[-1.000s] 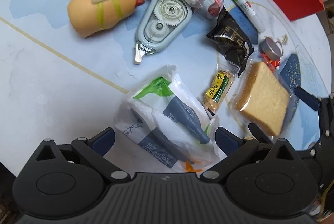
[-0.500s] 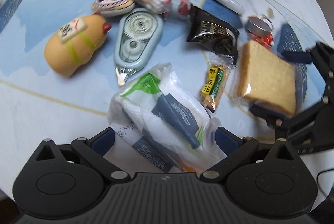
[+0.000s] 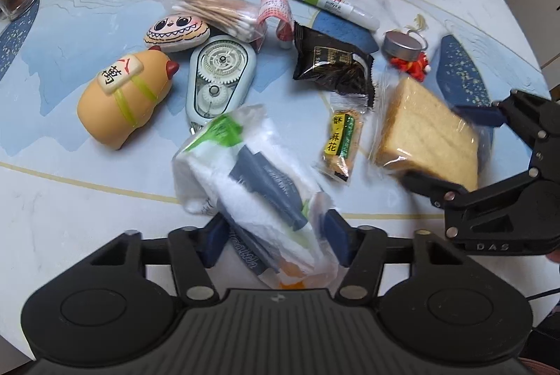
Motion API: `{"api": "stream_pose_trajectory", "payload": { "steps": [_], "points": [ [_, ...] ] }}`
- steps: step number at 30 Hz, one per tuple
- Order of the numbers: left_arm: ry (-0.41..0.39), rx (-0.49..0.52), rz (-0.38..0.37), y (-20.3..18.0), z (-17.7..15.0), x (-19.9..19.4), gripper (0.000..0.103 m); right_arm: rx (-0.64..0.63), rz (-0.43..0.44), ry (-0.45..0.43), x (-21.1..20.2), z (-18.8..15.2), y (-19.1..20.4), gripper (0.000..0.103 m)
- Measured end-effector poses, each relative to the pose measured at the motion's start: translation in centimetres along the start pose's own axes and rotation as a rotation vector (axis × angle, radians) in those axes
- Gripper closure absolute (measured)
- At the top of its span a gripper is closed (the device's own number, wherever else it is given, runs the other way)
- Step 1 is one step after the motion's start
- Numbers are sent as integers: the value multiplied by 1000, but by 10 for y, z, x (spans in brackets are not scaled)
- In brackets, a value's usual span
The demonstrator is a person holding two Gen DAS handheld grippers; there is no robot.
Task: Organize objects
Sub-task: 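Grasp the wrapped bread with the right tool while the left tool grasps the tissue bag, then carry the bread and tissue bag with both tools over the red box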
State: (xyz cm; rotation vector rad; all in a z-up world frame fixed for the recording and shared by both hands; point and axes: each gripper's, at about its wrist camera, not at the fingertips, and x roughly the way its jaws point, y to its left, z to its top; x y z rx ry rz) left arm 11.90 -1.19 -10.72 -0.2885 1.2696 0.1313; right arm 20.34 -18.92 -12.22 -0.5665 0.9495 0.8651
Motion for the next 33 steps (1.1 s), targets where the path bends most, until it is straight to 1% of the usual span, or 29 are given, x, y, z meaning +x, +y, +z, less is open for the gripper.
{"api": "stream_pose_trajectory", "payload": {
  "steps": [3, 6, 9, 14, 18, 22, 26, 30, 33],
  "points": [
    [-6, -13, -5, 5, -2, -5, 53, 31, -11, 4, -6, -2, 5, 19],
    [-30, 1, 7, 5, 1, -10, 54, 68, -27, -6, -16, -3, 6, 19],
    [-82, 36, 13, 1, 5, -22, 54, 106, -38, -27, -29, -1, 2, 19],
    [-156, 89, 1, -9, 20, -40, 54, 167, -63, -61, -49, 9, -8, 19],
    [-217, 136, 0, -18, 40, -54, 54, 211, -93, -85, -62, 23, -22, 19],
    [-259, 186, -11, -24, 68, -68, 54, 268, -109, -102, -75, 39, -45, 19],
    [-302, 261, 10, -32, 94, -80, 54, 315, -119, -125, -87, 56, -73, 19],
    [-319, 285, 44, -33, 118, -88, 54, 346, -135, -146, -93, 70, -99, 19],
    [-314, 283, 45, -27, 134, -90, 54, 355, -150, -161, -97, 82, -113, 19]
  ]
}}
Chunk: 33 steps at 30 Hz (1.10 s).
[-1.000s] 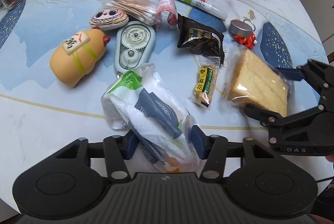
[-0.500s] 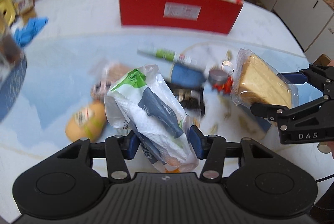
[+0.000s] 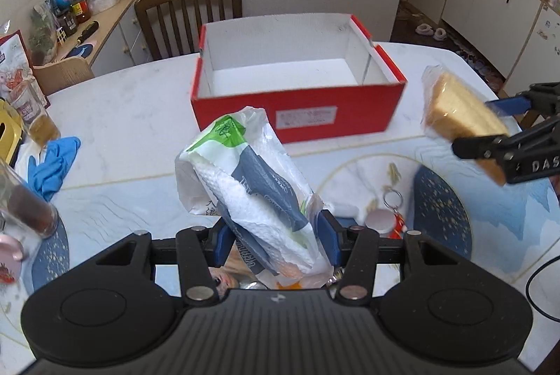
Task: Organize objects
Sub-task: 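Carry the bread and tissue bag with both tools over the red box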
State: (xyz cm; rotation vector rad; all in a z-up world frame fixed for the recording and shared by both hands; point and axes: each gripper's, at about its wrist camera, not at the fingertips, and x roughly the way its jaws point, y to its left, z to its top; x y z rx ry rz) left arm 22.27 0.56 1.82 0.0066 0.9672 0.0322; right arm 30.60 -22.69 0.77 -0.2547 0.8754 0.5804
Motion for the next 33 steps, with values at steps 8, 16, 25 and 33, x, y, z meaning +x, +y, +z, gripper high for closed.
{"api": "stream_pose_trajectory", "payload": {
  "steps": [8, 16, 25, 33],
  "points": [
    [7, 11, -40, 38, 46, 15, 54, 22, -45, -29, 10, 41, -12, 19],
    [-11, 90, -83, 66, 114, 50, 54, 63, -96, -30, 38, 80, -7, 19],
    [-35, 185, -104, 69, 184, 106, 54, 93, -178, -7, 95, 119, -11, 19],
    [33, 264, -119, 49, 207, 175, 53, 55, -228, 41, 152, 139, -12, 19]
  ]
}}
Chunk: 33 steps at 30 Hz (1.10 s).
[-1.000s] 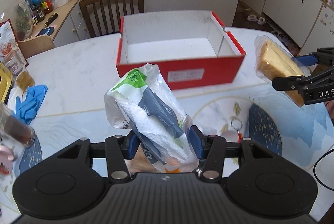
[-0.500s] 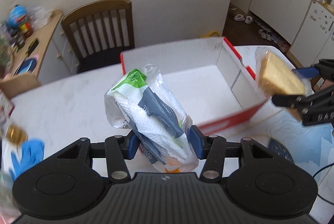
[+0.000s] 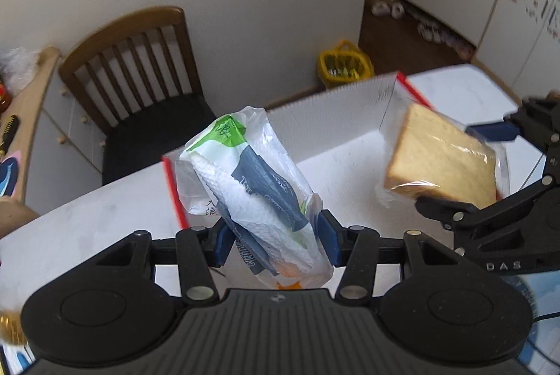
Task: Organize objects
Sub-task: 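Carry the bread and tissue bag with both tools over the red box, then lower both items into the red box and open both tools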
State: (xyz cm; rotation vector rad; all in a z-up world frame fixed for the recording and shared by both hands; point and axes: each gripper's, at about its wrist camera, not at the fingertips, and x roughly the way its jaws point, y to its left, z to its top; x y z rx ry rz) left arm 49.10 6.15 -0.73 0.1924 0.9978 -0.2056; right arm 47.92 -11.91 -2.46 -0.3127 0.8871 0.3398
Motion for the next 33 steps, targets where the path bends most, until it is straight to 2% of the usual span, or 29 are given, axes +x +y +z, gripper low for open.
{"api": "stream_pose_trajectory", "payload": {
  "steps": [3, 8, 12, 15, 22, 27, 33],
  "points": [
    [34, 31, -7, -6, 2, 25, 53, -30, 16, 33, 19, 1, 8, 19],
    [99, 63, -20, -10, 2, 61, 53, -167, -50, 49, 41, -4, 31, 20],
    [136, 90, -29, -13, 1, 80, 53, -198, 25, 76, 50, -4, 45, 21],
    [172, 98, -46, -15, -2, 91, 52, -224, 26, 113, 60, -7, 53, 21],
    [221, 114, -52, -17, -7, 108, 47, -181, 55, 198, 75, -10, 47, 20],
    [231, 97, -40, -13, -6, 112, 35, -161, 70, 208, 73, -12, 45, 16],
    [208, 76, -47, -11, -2, 100, 35, -161, 68, 160, 61, -7, 40, 11]
  ]
}}
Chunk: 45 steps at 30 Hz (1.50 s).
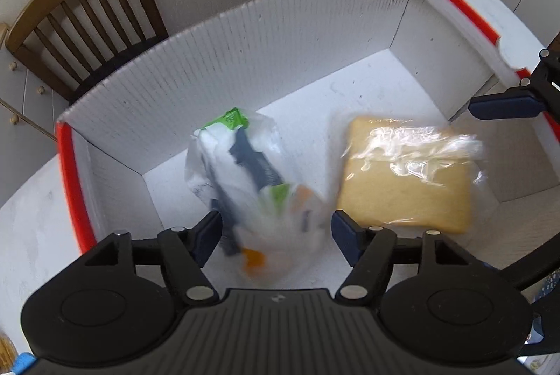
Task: Organize objects
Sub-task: 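Lower both items into the red box and open both tools, then withdraw both tools from the box back toward the scattered items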
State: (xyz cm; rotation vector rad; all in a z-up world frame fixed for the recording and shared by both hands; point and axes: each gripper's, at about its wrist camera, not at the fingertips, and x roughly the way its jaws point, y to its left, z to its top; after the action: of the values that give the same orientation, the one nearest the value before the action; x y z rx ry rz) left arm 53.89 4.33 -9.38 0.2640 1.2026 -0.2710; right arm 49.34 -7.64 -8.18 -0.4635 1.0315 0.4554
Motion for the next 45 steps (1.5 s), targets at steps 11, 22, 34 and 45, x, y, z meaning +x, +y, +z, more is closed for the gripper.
{"api": "stream_pose_trajectory", "payload": {
  "steps": [11, 22, 34, 45],
  "points": [
    [-91, -20, 9, -6, -17, -62, 35, 18, 14, -89, -40, -9, -19, 10],
    [-181, -72, 53, -36, -48, -125, 35, 29, 25, -205, -102, -38, -16, 9],
    [-277, -188, 103, -80, -99, -180, 35, 36, 88, -342, -155, -84, -17, 2],
    [-372, -258, 178, -106, -166, -214, 20, 7, 124, -418, -191, -132, -6, 1]
  ]
}}
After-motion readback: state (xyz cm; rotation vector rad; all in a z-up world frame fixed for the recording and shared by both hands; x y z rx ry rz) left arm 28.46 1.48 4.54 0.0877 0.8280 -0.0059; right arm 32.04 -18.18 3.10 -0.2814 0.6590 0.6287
